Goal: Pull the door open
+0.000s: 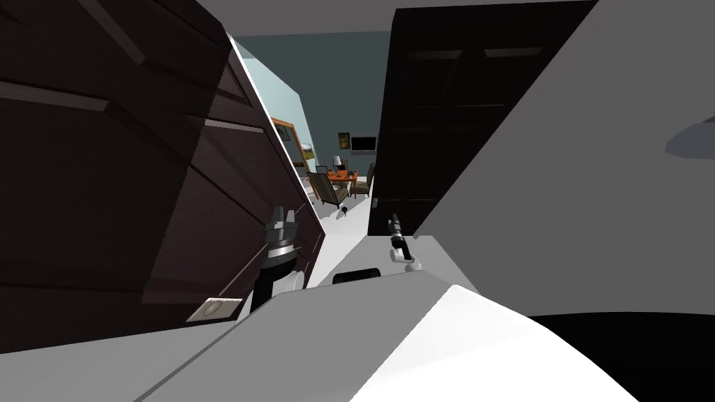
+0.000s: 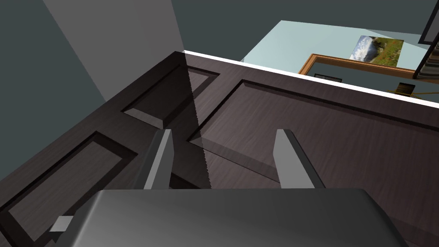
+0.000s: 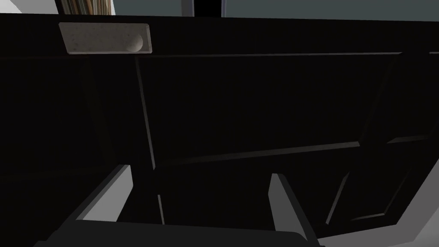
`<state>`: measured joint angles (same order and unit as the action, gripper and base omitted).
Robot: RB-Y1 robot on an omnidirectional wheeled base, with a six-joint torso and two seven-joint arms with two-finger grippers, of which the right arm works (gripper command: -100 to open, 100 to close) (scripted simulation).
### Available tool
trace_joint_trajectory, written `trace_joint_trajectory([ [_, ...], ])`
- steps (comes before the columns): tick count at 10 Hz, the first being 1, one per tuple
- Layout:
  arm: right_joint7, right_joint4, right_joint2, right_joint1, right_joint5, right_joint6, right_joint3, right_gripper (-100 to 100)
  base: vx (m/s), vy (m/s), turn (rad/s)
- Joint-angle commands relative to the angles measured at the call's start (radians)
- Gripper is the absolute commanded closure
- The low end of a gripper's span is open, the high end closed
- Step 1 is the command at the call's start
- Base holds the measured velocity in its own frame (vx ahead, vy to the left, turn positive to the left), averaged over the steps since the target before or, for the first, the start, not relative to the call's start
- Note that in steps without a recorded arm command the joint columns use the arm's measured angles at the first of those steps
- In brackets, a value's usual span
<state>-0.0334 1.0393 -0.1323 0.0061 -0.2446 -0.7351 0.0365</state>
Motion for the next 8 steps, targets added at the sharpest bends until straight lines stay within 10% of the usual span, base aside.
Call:
trace_joint_trajectory([
  [1, -0.006, -0.039, 0.000, -0.010, -0.007, -0.008, 0.000, -100, 0.115, 0.003, 0.078],
  [8, -0.024, -0.219, -0.007, -0.076, -0.038, -0.038, 0.005, -100, 0.103, -0.011, 0.077],
])
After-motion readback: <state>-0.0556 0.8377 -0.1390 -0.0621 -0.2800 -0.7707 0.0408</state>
